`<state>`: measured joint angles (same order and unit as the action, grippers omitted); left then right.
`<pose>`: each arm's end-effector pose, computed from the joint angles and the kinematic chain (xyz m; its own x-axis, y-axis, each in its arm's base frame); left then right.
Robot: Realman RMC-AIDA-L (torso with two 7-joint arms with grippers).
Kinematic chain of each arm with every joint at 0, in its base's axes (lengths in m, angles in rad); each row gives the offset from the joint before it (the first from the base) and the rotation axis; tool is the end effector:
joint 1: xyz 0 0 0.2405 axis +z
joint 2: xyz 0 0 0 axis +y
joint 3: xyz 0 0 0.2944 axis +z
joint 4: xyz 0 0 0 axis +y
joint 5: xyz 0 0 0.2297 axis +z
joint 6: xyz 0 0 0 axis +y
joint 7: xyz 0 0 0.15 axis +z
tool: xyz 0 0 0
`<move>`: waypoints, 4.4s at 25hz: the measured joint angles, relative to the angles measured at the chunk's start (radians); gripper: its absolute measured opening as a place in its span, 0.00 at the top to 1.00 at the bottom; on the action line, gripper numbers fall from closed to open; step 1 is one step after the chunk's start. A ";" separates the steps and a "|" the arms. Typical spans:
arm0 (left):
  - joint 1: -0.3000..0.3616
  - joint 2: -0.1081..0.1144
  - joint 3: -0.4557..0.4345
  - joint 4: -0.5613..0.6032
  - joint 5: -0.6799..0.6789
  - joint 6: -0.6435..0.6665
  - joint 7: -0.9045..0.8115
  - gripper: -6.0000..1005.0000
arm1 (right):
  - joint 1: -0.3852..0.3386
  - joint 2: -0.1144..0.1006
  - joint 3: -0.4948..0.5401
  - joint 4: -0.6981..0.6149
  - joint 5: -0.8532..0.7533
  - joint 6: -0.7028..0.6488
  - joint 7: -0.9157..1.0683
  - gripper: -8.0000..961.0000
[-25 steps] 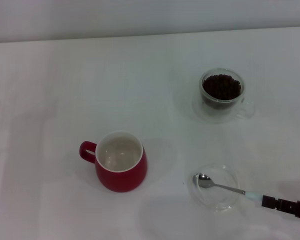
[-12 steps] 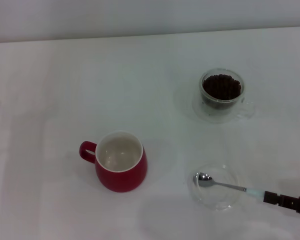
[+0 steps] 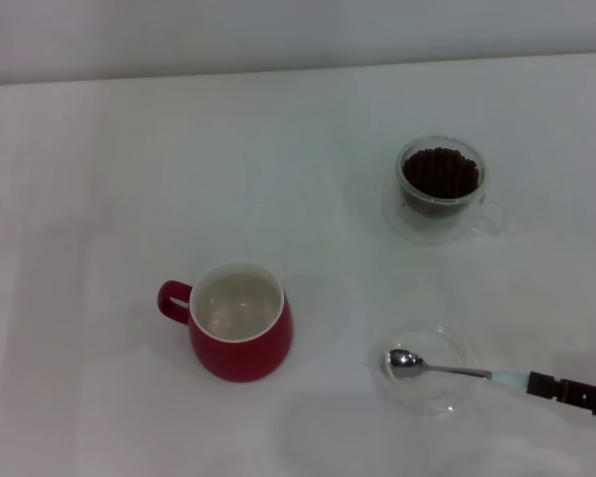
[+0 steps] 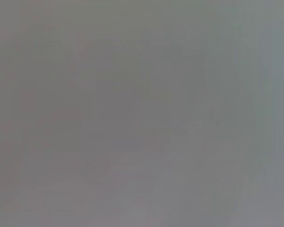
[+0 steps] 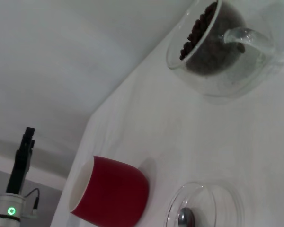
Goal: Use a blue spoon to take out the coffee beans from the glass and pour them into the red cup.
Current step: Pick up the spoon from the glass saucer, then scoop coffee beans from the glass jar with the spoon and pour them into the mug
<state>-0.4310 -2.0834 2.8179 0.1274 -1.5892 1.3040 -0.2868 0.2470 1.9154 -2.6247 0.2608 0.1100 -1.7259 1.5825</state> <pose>-0.3905 0.3416 -0.0210 0.5370 -0.1295 0.8335 0.8423 0.0293 -0.5382 0.4485 0.1731 -0.0045 0.0221 -0.8310 -0.5558 -0.9500 -0.1907 0.2474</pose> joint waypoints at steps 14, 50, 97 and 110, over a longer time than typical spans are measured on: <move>0.000 0.000 0.000 0.000 -0.002 0.000 -0.001 0.21 | 0.001 -0.009 0.000 0.098 0.132 -0.147 0.024 0.84; -0.003 0.002 0.000 0.005 0.000 -0.022 -0.005 0.21 | 0.579 0.088 -0.202 0.994 0.180 -0.329 0.134 0.84; -0.012 0.002 0.000 -0.002 0.000 -0.035 -0.005 0.21 | 0.639 0.091 -0.202 0.779 -0.049 -0.072 0.221 0.84; -0.011 0.002 0.000 -0.002 0.000 -0.034 -0.006 0.21 | 0.639 0.081 -0.202 0.758 -0.100 -0.063 0.311 0.84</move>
<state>-0.4418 -2.0816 2.8179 0.1257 -1.5892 1.2703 -0.2929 0.8855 1.9961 -2.8271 1.0189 0.0096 -1.7891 1.8937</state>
